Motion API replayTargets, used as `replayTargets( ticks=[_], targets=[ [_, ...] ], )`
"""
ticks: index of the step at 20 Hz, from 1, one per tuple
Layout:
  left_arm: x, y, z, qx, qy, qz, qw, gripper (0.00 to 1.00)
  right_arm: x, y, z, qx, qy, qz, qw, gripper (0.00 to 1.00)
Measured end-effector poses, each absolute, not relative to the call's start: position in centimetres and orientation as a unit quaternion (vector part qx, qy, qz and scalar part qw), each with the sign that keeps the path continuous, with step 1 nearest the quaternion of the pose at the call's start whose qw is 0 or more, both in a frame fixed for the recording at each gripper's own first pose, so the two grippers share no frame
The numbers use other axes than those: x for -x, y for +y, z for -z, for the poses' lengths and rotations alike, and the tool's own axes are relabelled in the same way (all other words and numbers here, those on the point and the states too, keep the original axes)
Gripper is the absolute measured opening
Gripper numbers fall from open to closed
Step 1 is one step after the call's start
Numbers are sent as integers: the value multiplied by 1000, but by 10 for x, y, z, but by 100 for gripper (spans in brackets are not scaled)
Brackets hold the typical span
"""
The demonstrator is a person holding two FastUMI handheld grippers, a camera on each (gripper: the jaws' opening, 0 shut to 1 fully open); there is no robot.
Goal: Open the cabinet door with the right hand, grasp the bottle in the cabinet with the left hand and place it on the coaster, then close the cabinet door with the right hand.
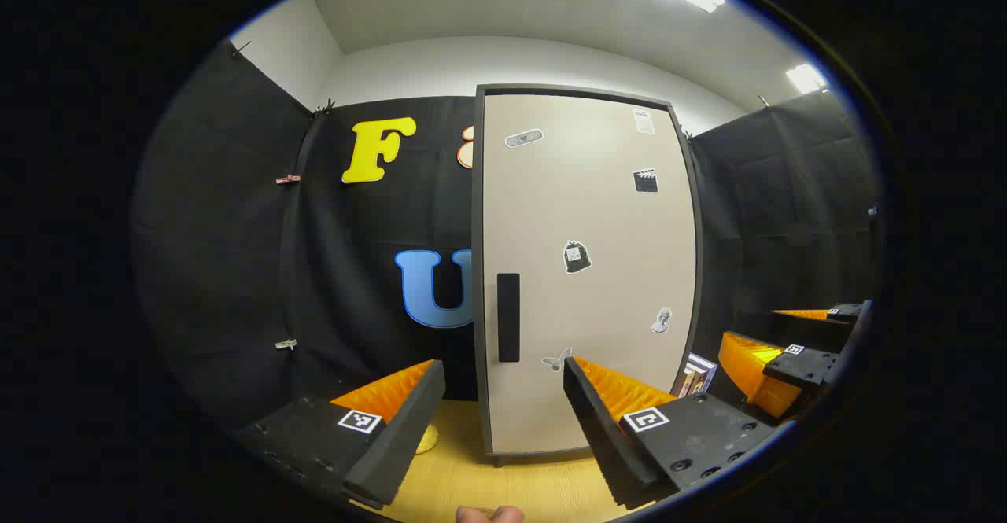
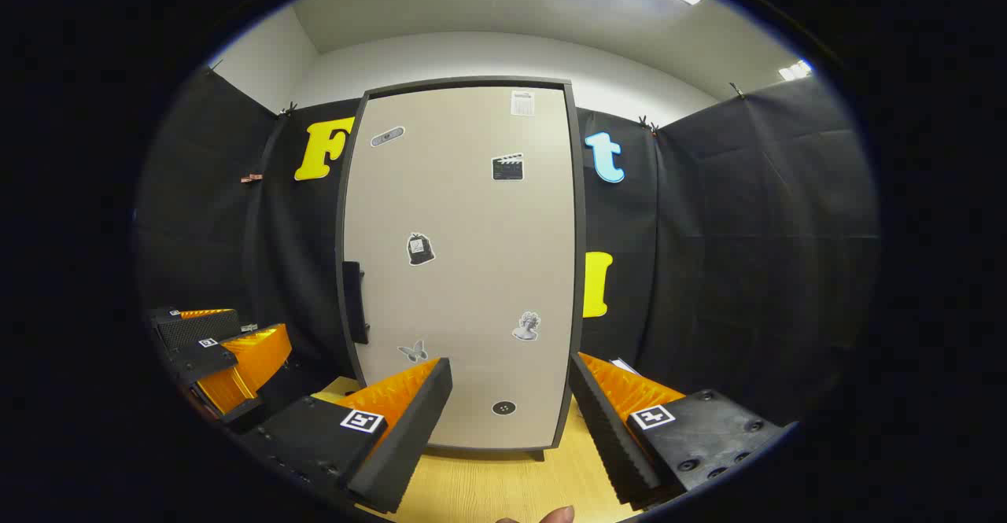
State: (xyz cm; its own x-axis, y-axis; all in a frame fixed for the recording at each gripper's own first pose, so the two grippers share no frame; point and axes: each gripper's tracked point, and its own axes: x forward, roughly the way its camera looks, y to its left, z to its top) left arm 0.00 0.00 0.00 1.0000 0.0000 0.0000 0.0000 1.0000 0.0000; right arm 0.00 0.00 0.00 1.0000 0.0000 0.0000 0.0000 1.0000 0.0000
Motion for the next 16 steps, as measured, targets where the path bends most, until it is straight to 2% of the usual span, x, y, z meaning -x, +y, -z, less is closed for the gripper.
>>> replayTargets(
  ticks=[16],
  targets=[
    [1, 4, -4, -2, -5, 0, 1000, 96, 0, 5, -3, 5, -8, 11, 1000, 98]
  ],
)
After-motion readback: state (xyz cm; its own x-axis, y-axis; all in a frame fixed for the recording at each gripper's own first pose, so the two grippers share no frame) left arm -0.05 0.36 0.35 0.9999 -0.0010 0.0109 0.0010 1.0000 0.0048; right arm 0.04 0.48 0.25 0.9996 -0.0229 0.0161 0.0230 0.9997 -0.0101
